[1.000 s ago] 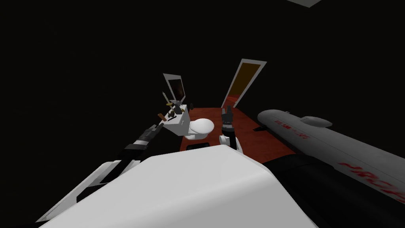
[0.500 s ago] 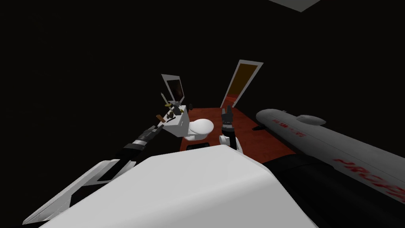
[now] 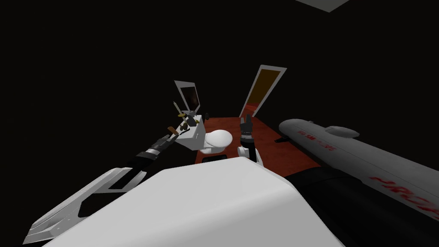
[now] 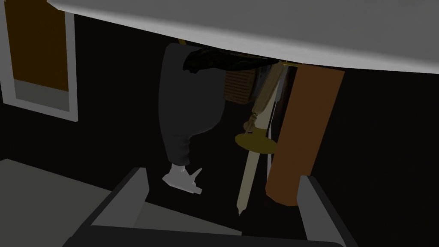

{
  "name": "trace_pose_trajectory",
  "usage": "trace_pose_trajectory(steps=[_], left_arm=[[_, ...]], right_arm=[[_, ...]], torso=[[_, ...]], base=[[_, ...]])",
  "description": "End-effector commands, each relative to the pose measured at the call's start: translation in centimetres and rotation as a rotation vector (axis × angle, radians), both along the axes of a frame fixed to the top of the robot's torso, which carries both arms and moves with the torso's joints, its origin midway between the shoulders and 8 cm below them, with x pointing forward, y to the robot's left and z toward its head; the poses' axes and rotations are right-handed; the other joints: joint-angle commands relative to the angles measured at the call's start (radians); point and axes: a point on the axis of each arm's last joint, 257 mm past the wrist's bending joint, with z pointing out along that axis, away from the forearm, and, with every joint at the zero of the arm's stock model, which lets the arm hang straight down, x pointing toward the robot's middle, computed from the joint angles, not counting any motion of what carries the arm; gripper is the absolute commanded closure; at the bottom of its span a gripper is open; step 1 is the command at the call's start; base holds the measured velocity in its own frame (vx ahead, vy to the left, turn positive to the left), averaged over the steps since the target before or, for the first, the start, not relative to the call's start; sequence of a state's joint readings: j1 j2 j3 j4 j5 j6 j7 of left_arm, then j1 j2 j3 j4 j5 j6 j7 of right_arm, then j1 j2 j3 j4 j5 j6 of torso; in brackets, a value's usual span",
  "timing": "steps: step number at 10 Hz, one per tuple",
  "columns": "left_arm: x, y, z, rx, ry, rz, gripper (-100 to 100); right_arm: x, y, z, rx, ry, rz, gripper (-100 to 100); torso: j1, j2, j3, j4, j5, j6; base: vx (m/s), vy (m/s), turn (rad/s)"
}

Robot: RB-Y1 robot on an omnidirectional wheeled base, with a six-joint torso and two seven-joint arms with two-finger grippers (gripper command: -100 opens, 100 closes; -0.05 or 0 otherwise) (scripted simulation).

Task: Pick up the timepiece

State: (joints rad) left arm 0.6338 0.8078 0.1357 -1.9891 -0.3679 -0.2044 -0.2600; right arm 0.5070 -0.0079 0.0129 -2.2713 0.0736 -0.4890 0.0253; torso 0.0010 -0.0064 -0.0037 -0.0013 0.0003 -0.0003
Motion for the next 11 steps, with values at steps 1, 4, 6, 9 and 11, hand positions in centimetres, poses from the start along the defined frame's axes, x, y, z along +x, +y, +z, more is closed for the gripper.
trace_pose_trajectory(steps=[1,4,6,9,11], left_arm=[[0.7,-0.1,0.1,0.025,0.005,-0.019,-100],[2.4,-0.7,0.6,0.074,0.005,-0.065,-100],[3.3,-1.1,1.1,0.098,0.001,-0.091,-100],[3.5,-1.2,1.2,0.102,-0.001,-0.096,0],[4.8,-2.0,-0.2,0.061,0.008,-0.122,-100]], right_arm=[[0.0,0.0,0.0,0.000,0.000,0.000,0],[0.0,0.0,0.0,0.000,0.000,0.000,0],[0.0,0.0,0.0,0.000,0.000,0.000,0],[0.0,0.0,0.0,0.000,0.000,0.000,0],[0.0,0.0,0.0,0.000,0.000,0.000,0]], torso=[[0.000,0.000,0.000,0.000,0.000,0.000],[0.000,-0.001,-0.001,0.000,0.000,0.000],[0.000,-0.004,-0.002,-0.001,0.000,0.001],[0.000,0.000,0.000,0.000,0.000,0.001],[-0.001,0.008,0.005,0.002,0.000,0.001]], base=[[0.093,0.005,0.029],[0.112,0.011,0.045],[0.126,0.009,0.043],[0.048,0.005,0.018],[-0.102,-0.007,-0.067]])
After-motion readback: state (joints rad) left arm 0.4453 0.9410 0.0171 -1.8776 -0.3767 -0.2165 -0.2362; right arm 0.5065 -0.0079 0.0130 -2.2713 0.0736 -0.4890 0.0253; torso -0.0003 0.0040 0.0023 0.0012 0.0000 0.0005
